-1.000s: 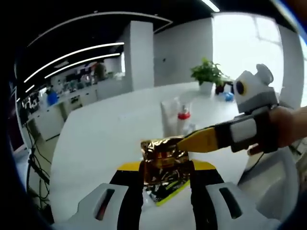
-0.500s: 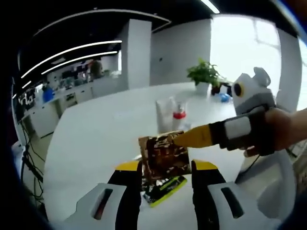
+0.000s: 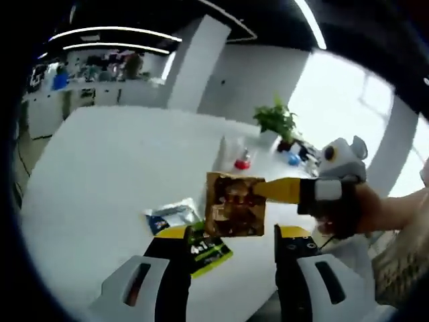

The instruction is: Arrange the skincare products in the storage area until every visible bottle or jar stands upright without overlapping.

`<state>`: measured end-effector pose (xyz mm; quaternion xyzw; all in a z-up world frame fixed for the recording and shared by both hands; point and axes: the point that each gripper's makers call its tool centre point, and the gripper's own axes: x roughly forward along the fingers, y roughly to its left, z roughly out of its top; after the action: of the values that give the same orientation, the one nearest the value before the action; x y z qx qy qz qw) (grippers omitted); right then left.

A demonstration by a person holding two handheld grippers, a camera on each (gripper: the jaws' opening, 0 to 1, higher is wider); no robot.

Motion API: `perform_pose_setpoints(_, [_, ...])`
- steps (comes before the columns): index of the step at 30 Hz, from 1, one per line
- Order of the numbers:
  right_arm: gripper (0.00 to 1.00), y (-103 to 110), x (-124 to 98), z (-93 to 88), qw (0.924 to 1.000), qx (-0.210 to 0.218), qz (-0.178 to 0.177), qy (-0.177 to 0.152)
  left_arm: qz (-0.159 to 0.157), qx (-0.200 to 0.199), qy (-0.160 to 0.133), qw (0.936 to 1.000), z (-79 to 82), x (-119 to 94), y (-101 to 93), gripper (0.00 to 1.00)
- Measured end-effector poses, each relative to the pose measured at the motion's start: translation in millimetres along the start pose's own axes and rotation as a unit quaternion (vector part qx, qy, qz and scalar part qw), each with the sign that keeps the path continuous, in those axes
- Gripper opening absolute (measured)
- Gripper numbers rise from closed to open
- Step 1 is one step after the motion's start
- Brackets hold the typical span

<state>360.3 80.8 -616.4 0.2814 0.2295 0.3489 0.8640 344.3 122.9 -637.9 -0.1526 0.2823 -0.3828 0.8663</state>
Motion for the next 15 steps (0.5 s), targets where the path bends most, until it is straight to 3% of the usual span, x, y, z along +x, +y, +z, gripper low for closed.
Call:
perform_pose_setpoints(7, [0.01, 2.0, 4.9, -1.2, 0.9999, 0.003, 0.009, 0.009, -0.035, -0.086, -0.008, 0.9956, -1.8, -3.8, 8.1, 0.42])
perform_pose_setpoints(15, [0.01, 7.7, 20.4, -6.0, 0.9994, 0.005, 0.022, 0.025, -0.031, -0.133, -0.025, 0.9902, -5.9, -6.4, 22.6, 0.31])
